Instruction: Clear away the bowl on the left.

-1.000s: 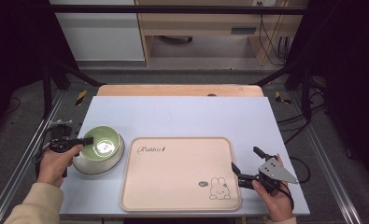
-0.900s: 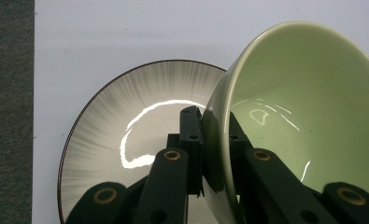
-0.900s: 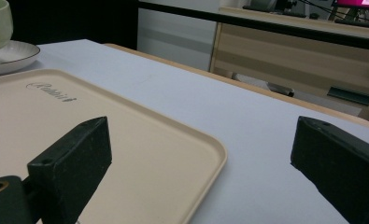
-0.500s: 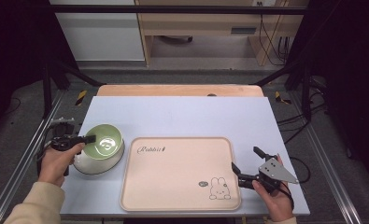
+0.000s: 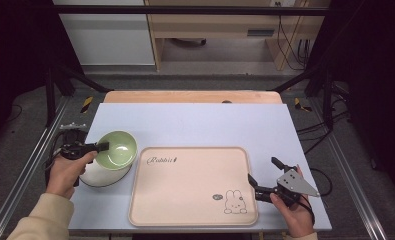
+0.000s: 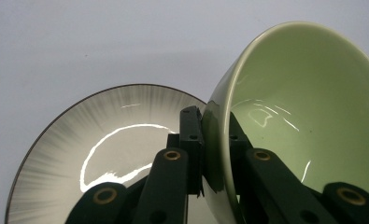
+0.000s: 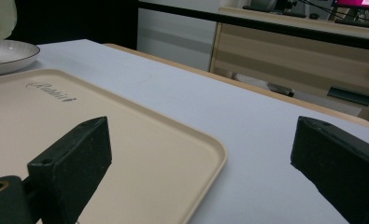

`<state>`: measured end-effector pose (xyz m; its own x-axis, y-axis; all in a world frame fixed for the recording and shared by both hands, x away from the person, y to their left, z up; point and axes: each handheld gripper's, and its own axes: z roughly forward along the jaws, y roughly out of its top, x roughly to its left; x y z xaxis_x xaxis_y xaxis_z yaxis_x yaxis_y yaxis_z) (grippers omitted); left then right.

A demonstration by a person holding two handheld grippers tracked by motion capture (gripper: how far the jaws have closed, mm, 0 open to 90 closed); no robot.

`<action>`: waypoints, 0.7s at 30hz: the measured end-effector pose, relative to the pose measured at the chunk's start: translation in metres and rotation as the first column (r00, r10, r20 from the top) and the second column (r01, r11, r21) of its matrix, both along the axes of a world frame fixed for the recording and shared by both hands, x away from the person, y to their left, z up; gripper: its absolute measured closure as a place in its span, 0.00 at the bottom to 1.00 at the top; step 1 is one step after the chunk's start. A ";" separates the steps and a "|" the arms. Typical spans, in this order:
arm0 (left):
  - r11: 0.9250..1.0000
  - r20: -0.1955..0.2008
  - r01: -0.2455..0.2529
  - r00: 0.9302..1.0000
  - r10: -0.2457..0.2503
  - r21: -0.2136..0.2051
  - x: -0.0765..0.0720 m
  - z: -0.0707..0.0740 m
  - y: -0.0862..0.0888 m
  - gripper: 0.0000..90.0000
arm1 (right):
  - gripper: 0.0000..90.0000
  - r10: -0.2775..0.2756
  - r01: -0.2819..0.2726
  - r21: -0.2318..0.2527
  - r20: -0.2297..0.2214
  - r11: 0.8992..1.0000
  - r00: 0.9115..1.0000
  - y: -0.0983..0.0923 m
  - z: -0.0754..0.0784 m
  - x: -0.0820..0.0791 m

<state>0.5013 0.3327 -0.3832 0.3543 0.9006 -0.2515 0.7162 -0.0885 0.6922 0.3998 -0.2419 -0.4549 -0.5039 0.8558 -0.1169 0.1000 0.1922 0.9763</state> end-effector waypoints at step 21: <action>0.996 0.022 0.085 0.996 -0.085 -0.004 -0.001 0.009 -0.036 0.92 | 0.06 0.001 -0.001 -0.001 0.000 1.000 1.000 0.000 0.000 0.000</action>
<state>0.4999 0.2969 -0.3740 0.4347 0.8659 -0.2475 0.6911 -0.1445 0.7082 0.4000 -0.2422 -0.4550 -0.5048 0.8551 -0.1180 0.0997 0.1936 0.9760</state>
